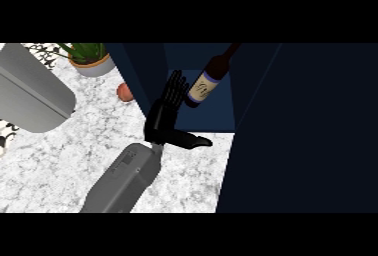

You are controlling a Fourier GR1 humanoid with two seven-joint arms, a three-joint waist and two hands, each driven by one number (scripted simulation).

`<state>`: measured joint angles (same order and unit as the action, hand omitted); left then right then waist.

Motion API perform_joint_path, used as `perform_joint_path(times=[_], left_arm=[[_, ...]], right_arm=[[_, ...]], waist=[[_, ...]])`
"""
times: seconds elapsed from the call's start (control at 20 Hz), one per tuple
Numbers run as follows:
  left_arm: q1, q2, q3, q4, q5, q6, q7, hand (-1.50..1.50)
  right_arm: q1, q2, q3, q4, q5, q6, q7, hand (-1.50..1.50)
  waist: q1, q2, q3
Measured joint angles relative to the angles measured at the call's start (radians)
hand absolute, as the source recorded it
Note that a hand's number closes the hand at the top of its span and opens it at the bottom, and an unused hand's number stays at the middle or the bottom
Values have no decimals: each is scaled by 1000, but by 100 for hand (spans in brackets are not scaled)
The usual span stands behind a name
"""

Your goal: Pick up the wine, place it into the cabinet and close the cabinet

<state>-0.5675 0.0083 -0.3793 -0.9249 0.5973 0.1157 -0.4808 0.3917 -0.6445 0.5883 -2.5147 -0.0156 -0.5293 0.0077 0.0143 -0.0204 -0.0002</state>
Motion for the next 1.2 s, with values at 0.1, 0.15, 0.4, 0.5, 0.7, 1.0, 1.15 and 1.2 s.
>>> perform_joint_path(times=[0.1,0.15,0.4,0.5,0.7,1.0,1.15,1.2], left_arm=[[62,11,-20,-84,-5,15,18,-150],[102,25,-29,-127,-5,12,25,-150],[279,70,-68,-325,-4,21,47,-150],[333,91,-67,-378,6,6,51,-150],[425,131,-62,-466,20,-23,47,-150],[512,212,-20,-544,34,-77,23,-150],[543,256,11,-564,42,-106,10,-150],[552,275,28,-572,48,-118,5,-150]], right_arm=[[-3,-2,1,-1,1,-6,6,-150],[-5,-4,1,0,2,-6,8,-150],[14,-30,7,-2,5,1,-13,-150],[5,-47,-5,-3,6,12,-5,-150],[-2,-76,5,-3,6,47,-9,-150],[-13,-114,30,0,-2,135,-32,-150],[-18,-149,84,2,-4,204,-40,150],[-18,-161,101,2,-5,227,-50,150]], waist=[[0,2,0],[0,3,0],[-8,7,0],[-9,9,0],[-13,12,0],[-12,15,0],[-11,14,-1],[-11,14,-1]])
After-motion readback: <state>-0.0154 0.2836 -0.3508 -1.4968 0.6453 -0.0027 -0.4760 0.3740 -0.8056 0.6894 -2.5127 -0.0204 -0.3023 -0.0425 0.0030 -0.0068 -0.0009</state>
